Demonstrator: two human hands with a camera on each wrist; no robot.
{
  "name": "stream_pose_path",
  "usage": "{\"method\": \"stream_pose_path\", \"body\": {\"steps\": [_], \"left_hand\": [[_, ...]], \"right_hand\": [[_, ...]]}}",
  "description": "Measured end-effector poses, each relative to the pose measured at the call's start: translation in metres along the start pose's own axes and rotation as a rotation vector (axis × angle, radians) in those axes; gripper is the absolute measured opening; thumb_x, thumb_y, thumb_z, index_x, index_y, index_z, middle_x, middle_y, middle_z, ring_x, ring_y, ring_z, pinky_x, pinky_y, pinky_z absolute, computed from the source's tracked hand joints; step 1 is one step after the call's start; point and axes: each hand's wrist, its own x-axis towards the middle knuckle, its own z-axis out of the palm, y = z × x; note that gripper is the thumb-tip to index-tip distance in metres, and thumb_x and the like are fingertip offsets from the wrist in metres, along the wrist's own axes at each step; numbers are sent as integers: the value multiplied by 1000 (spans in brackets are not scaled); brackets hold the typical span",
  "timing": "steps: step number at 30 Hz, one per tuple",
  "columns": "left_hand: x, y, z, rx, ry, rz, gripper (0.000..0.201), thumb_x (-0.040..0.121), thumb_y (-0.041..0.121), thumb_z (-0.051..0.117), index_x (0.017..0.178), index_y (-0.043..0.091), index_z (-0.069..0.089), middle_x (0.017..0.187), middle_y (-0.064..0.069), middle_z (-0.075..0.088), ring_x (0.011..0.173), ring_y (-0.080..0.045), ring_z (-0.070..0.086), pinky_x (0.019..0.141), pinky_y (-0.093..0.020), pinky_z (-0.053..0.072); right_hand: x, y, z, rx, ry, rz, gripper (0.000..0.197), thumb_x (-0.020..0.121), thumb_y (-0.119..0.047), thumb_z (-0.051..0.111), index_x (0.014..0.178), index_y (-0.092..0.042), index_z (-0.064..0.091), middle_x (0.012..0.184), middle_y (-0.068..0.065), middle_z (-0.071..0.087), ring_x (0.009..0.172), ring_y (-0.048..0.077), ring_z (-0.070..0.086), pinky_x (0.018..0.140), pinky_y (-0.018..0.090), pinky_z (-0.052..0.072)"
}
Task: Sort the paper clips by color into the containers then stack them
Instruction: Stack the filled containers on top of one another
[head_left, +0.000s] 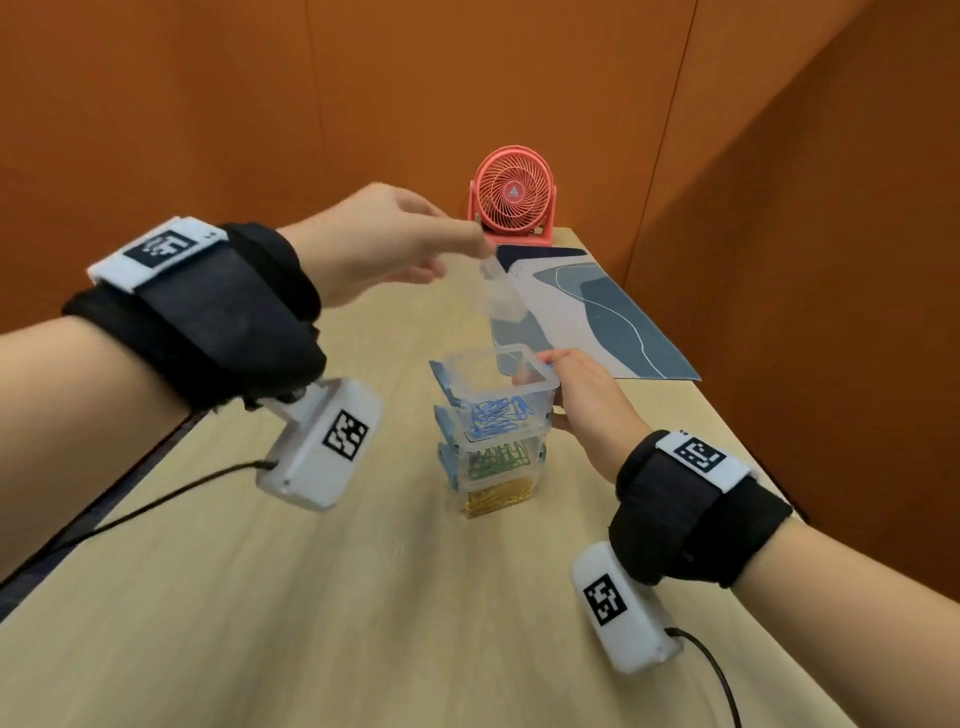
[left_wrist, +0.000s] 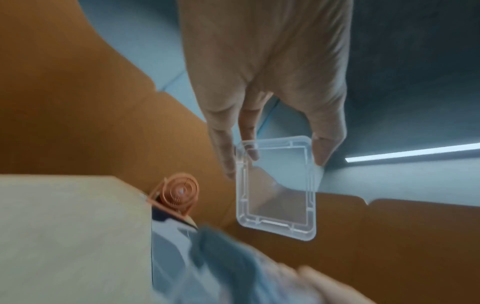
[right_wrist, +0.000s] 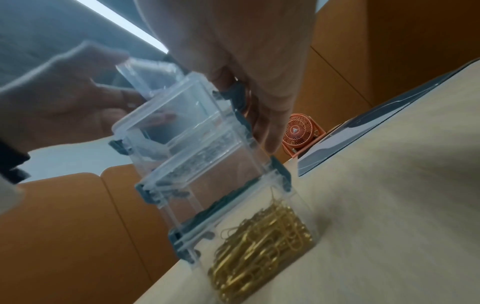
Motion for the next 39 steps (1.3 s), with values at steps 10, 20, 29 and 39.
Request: {"method": "stream_pose_path", "body": {"steps": [10, 20, 29, 39], "left_hand": [[-21, -20, 34, 319, -265, 7, 42, 64, 27, 83, 99, 19, 60, 97, 0, 61, 84, -15, 55, 75, -28, 47], [-9, -10, 29, 397, -382, -76, 62, 64, 26, 83, 122, 29, 61, 113, 6, 62, 90, -4, 58, 74, -14, 43], [-5, -2, 29, 356, -427, -113, 62, 68, 16, 81, 125, 22, 58, 95, 20, 61, 82, 7, 54, 56, -3, 39], [-12, -9, 18, 448, -151, -233, 59, 66, 53, 73, 99, 5, 65, 87, -6, 72, 78, -15, 70, 80, -33, 57]], "right_hand": [[-7, 11, -4, 13, 13, -37, 23, 98, -26, 33, 101, -12, 52, 115, 16, 60, 96, 29, 57, 93, 49, 47], [-9, 7, -3, 21, -41, -77, 48, 90, -49, 29, 114, -18, 56, 123, 3, 58, 115, 19, 53, 103, 45, 41], [-9, -25, 2, -394, -43, -260, 55, 98, -9, 26, 150, -16, 9, 153, 10, 27, 110, 15, 47, 96, 34, 41], [-7, -24, -1, -139, -8, -69, 53, 96, -17, 37, 145, -10, 21, 146, 7, 35, 125, 19, 39, 100, 28, 32]]}}
